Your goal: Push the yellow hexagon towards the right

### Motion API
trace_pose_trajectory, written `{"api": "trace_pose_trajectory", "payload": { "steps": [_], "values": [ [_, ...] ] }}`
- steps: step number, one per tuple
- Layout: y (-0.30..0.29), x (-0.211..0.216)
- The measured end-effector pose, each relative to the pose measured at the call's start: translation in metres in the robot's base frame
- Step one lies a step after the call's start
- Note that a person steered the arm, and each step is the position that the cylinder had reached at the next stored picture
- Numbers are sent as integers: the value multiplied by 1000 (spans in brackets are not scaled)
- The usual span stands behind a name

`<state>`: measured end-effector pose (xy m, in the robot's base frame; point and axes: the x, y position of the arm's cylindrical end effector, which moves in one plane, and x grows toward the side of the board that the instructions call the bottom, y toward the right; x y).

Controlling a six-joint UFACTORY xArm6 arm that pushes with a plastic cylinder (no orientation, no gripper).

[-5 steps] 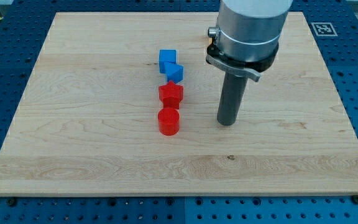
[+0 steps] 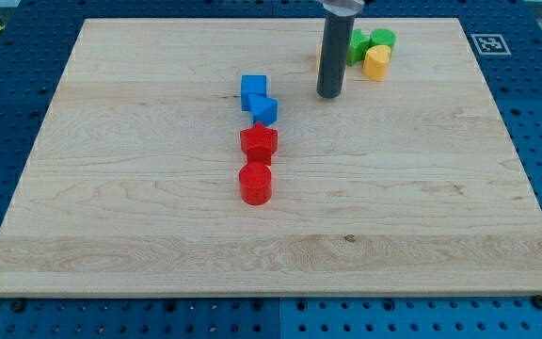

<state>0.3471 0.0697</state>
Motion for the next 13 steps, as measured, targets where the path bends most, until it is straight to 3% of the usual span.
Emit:
{"api": "trace_pose_trajectory", "payload": {
  "steps": [3, 7, 10, 13],
  "values": [
    [-47, -53],
    [4, -86],
    [35, -25],
    [-9, 11]
  ]
}}
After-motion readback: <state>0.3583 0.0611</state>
